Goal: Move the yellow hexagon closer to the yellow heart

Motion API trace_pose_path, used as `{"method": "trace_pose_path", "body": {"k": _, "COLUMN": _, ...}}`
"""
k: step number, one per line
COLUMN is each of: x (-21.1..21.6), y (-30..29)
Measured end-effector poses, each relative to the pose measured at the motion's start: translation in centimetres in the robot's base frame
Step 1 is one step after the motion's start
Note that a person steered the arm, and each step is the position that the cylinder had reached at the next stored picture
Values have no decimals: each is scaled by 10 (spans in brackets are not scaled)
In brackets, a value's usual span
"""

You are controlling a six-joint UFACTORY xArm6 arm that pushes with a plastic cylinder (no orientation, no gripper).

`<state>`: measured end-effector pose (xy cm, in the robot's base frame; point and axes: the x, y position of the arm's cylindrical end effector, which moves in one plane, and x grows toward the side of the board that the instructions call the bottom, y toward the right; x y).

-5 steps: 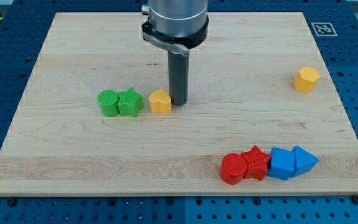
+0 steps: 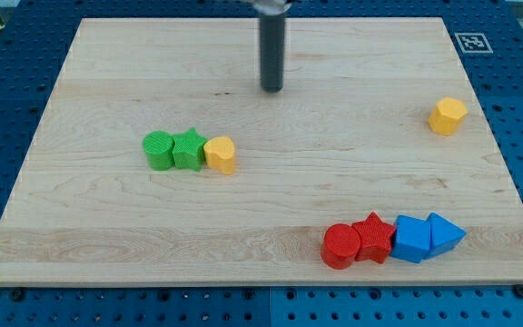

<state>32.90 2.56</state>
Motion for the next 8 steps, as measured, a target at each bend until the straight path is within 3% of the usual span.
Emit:
{"method": "trace_pose_path", "body": {"k": 1, "x": -49, "y": 89}}
{"method": "trace_pose_path", "body": {"k": 3, "x": -50, "y": 253}}
{"method": "trace_pose_path", "body": {"k": 4, "x": -18, "y": 281}}
{"method": "trace_pose_path", "body": {"k": 6, "x": 33, "y": 272}}
{"method": "trace_pose_path", "body": {"k": 8, "x": 129, "y": 243}}
